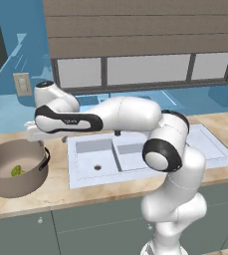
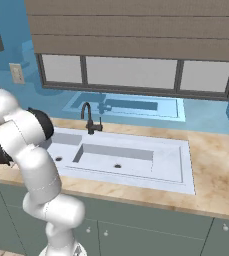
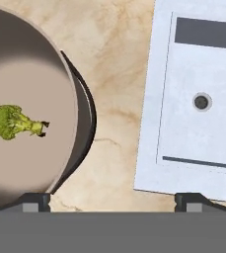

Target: Dump the broccoli from the pot into the sink. Then turn on the water and wash the broccoli. Then turn off the water and put the broccoli back in the pot.

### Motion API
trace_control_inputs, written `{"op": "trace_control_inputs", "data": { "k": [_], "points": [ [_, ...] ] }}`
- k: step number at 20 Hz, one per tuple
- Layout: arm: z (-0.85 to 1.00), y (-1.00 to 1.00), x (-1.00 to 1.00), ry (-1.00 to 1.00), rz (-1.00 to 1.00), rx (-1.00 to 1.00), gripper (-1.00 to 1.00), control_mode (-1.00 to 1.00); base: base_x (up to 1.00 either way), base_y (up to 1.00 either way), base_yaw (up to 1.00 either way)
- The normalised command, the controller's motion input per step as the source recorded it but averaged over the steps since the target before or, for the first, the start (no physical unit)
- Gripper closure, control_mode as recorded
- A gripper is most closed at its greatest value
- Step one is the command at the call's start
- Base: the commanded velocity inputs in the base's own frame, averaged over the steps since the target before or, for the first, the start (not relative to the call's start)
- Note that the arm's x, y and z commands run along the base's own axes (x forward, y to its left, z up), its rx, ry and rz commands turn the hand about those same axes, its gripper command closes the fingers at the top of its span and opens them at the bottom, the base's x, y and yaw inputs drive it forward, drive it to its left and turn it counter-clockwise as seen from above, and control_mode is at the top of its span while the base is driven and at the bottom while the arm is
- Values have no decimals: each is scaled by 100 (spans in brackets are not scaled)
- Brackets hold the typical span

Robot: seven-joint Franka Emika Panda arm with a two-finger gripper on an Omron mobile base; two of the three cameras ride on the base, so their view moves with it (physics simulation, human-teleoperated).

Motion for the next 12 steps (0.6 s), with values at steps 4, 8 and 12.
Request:
{"op": "trace_control_inputs", "data": {
  "k": [4,8,12],
  "points": [
    [-30,22,24,0,-2,3,-100,-100,0,0,0],
    [-28,20,23,0,-3,0,-100,-100,0,0,0],
    [-26,17,20,0,-3,0,-100,-100,0,0,0]
  ]
}}
